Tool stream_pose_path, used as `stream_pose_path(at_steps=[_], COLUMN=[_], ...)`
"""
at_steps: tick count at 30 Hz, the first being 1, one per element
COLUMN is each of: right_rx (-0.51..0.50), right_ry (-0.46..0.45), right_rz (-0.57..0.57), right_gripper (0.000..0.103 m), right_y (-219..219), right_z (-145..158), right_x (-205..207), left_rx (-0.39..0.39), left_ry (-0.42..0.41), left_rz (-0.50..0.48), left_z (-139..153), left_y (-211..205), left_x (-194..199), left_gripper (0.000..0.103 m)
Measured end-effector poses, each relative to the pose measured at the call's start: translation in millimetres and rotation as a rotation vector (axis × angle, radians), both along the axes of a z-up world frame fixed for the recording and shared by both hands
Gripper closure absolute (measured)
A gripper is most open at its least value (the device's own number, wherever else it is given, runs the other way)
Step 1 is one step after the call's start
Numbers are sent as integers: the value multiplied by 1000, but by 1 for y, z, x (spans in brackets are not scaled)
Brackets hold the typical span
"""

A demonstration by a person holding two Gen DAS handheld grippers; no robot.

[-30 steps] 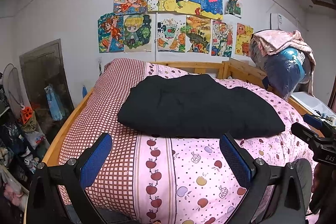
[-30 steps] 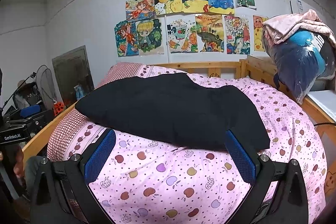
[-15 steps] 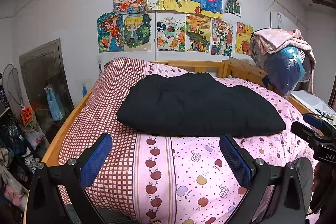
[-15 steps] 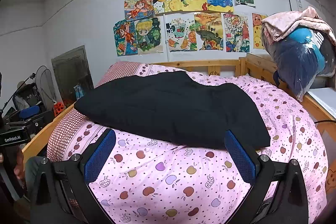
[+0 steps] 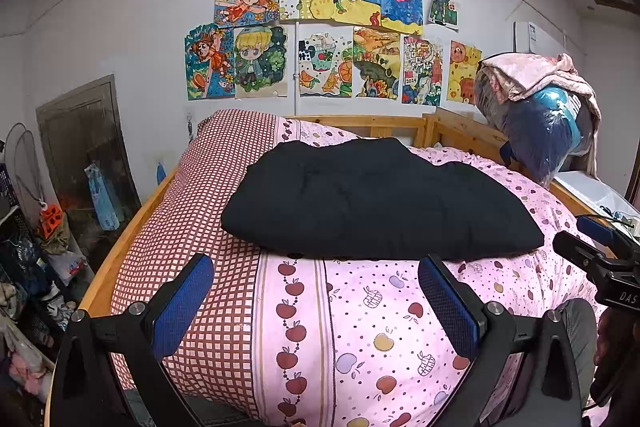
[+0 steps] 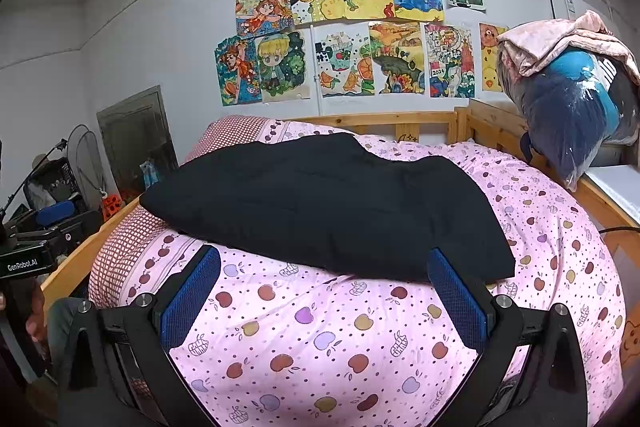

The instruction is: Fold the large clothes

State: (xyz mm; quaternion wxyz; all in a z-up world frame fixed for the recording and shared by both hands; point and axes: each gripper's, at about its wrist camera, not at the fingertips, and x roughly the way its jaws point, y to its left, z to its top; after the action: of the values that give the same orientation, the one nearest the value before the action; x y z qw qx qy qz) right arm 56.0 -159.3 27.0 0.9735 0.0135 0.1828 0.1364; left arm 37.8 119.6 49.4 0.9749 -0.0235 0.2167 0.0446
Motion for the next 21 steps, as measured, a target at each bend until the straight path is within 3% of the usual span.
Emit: stream_pose_path(at_steps=[21], right_rx=[9], right_ry=[9], right_rz=[-14], right_gripper=[1], right_y=[1], right_z=[-8], right_x=[1], left_rx=[-1], left_ry=[3], left_rz=[-3], left_z=[1], left_y=[0], left_x=[0], left_gripper=[0])
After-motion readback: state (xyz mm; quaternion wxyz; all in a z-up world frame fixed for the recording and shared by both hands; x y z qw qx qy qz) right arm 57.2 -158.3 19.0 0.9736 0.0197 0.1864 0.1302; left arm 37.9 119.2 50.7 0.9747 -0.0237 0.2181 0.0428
